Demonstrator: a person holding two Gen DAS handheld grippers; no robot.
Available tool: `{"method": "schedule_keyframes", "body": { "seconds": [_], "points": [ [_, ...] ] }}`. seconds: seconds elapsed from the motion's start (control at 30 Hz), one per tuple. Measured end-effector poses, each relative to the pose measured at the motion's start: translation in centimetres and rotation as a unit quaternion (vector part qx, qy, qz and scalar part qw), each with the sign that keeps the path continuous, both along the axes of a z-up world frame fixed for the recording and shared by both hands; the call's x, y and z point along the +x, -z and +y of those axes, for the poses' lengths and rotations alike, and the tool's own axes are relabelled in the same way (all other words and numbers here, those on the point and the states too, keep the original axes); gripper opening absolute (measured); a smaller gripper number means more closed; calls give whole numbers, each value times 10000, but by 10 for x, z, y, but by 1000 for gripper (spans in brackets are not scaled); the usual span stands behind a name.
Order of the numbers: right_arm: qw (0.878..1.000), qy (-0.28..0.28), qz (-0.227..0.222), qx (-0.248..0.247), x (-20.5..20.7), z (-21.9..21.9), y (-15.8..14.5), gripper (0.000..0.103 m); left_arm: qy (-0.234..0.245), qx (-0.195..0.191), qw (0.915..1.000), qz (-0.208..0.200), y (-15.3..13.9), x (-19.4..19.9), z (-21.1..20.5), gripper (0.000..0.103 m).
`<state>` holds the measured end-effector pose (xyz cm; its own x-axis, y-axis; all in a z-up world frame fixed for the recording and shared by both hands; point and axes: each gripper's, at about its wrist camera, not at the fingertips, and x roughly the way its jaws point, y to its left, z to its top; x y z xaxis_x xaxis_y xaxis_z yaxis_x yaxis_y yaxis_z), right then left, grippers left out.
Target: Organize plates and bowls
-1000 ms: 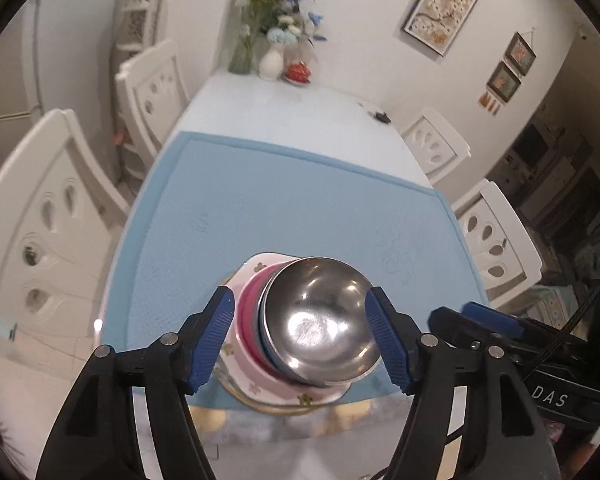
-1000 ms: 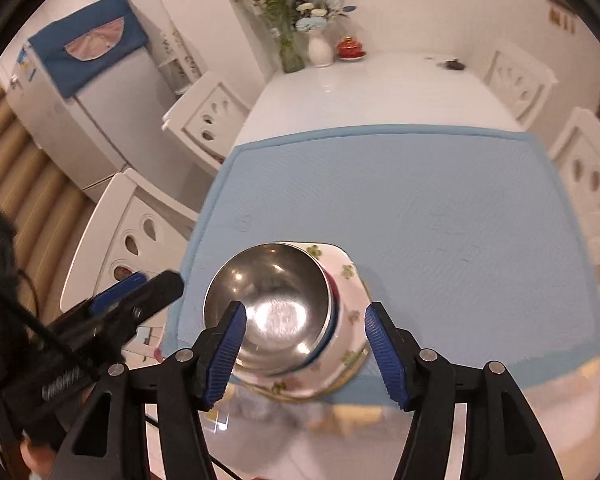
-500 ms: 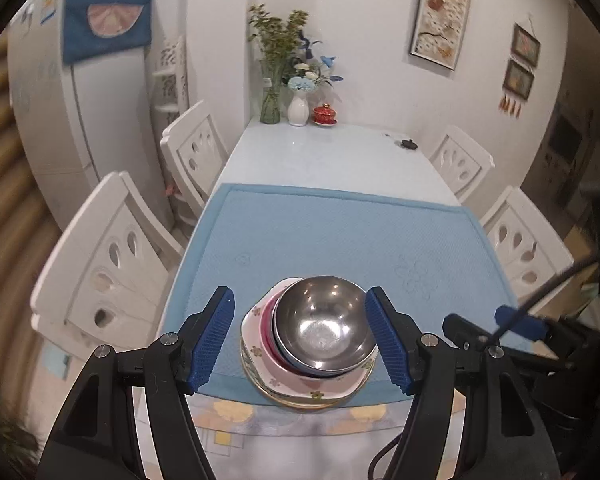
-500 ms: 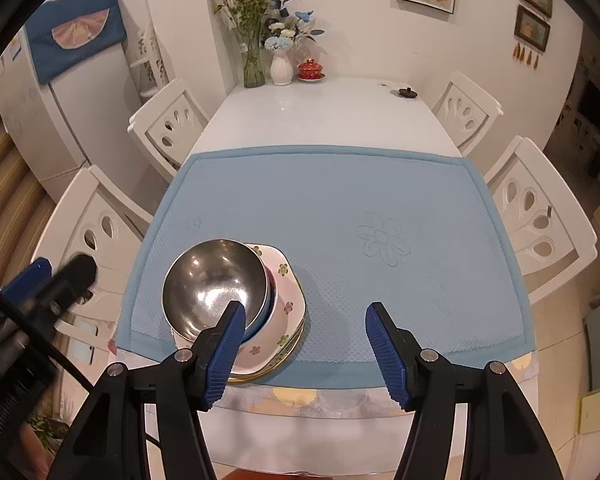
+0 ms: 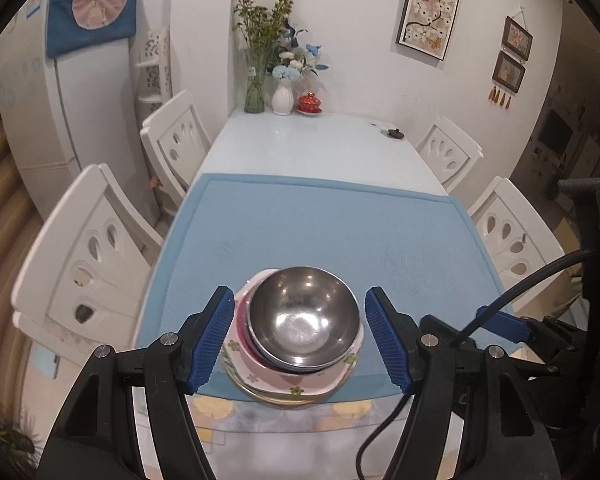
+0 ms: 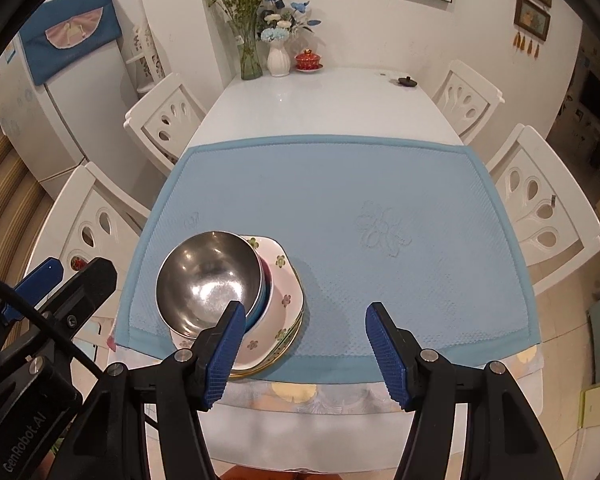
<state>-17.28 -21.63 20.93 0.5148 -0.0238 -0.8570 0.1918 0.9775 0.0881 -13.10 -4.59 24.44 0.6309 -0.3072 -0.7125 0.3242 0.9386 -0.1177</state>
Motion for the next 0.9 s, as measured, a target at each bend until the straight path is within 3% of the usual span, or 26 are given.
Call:
{"method": "schedule_keyframes", "body": {
  "seconds": [0.4, 0.9],
  "points": [
    [9994, 70, 346, -13, 8, 0, 21, 60, 127, -91, 9992, 367, 19, 11, -2, 66],
    [9993, -23, 372, -70, 9, 9, 22, 60, 251, -138, 9983, 500, 20, 16, 1, 66]
  ]
}}
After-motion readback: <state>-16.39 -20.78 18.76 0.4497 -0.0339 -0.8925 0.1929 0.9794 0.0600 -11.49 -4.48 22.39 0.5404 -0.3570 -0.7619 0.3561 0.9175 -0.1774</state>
